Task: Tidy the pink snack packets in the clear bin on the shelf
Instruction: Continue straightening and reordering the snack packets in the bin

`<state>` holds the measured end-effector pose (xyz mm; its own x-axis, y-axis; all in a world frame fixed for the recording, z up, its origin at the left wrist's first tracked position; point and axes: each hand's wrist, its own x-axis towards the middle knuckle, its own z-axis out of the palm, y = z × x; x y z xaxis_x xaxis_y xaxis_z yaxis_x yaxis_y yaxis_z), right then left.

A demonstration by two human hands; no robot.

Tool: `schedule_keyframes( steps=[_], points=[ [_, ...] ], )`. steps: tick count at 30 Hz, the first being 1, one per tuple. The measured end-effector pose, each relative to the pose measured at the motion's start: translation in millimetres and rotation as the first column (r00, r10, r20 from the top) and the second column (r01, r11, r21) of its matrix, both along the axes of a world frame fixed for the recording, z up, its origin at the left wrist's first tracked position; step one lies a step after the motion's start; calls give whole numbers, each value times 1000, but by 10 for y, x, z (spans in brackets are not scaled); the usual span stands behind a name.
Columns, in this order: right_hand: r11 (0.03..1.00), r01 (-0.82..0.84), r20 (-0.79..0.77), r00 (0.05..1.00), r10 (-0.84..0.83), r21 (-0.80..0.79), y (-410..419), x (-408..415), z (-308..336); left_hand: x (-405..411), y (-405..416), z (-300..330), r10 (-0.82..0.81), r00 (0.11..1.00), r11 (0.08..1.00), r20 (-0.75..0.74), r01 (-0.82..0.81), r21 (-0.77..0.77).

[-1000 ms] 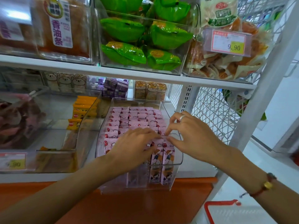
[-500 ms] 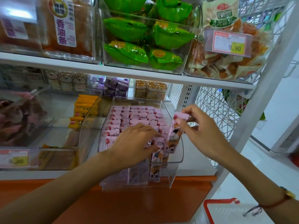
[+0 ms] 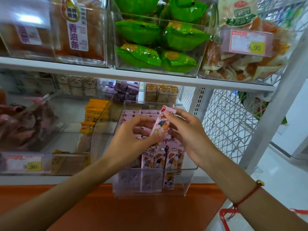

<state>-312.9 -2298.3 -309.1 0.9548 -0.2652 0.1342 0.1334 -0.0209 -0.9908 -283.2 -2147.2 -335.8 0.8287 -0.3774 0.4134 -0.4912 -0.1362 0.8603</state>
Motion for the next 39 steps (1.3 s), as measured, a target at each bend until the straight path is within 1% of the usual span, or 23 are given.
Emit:
schedule_keyframes(
  steps=[2, 5, 8, 10, 12, 14, 15, 16, 18, 19, 21, 24, 26, 28, 29, 31, 32, 33, 36, 39],
  points=[
    [999, 13, -19, 1000, -13, 32, -11, 11, -46, -3, 28, -18, -2, 1000, 1000, -14, 3, 21],
    [998, 36, -22, 999, -35, 52, -18, 15, -45, -34, 50, -44, 17, 1000, 999, 11, -18, 51],
    [998, 37, -5, 999, -37, 44, 6, 5, -49, -68, 53, -51, 77, 993, 993, 92, -85, 83],
    [999, 40, 10, 999, -40, 26, -1, -2, -28, -79, 37, -40, 102, 986, 991, 135, -112, 67],
    [999, -39, 19, 999, 38, 30, -42, -26, 15, -85, 19, -18, 103, 986, 994, 133, -106, 16],
    [981, -192, 26, 981, 191, 33, -67, -72, 50, -96, 3, 1, 64, 993, 998, 102, -63, -16],
    [970, -244, 21, 970, 244, 8, -67, -95, 42, -101, -8, 3, 41, 993, 999, 109, -41, -4],
    [967, -252, 5, 968, 253, -34, -65, -113, 18, -104, -20, -3, 22, 992, 999, 127, -26, 25],
    [978, -179, -17, 984, 178, -104, -60, -116, -31, -97, -43, -23, 20, 983, 994, 184, -40, 106],
    [986, -123, -1, 992, 124, -109, -57, -109, -49, -87, -52, -34, 39, 974, 988, 222, -71, 139],
    [999, -17, 88, 996, 21, -49, -30, -118, -72, -80, -69, -53, 89, 959, 980, 269, -133, 150],
    [996, 86, 173, 981, -86, 7, 44, -143, -111, -102, -108, -86, 156, 949, 975, 274, -193, 113],
    [997, 80, 206, 976, -78, -1, 70, -148, -138, -90, -120, -86, 186, 941, 975, 284, -211, 61],
    [998, 25, 241, 970, -10, -57, 50, -165, -128, -54, -105, -54, 201, 934, 977, 297, -212, 7],
    [994, -21, 266, 963, 50, -111, 26, -183, -115, -36, -92, -38, 202, 931, 978, 305, -208, -14],
    [958, -78, 326, 930, 170, -277, -25, -226, -89, -19, -65, -17, 198, 925, 980, 325, -186, -69],
    [934, -65, 359, 912, 198, -351, -48, -246, -82, -22, -53, -9, 192, 921, 981, 340, -170, -94],
    [919, -33, 391, 899, 199, -392, -69, -259, -81, -30, -44, 2, 182, 918, 982, 353, -153, -110],
    [915, 30, 434, 886, 161, -401, -100, -284, -82, -30, -29, 17, 125, 926, 990, 355, -94, -103],
    [932, 36, 405, 906, 122, -361, -113, -297, -62, -28, -27, 43, 6, 962, 997, 273, 16, -78]
  ],
)
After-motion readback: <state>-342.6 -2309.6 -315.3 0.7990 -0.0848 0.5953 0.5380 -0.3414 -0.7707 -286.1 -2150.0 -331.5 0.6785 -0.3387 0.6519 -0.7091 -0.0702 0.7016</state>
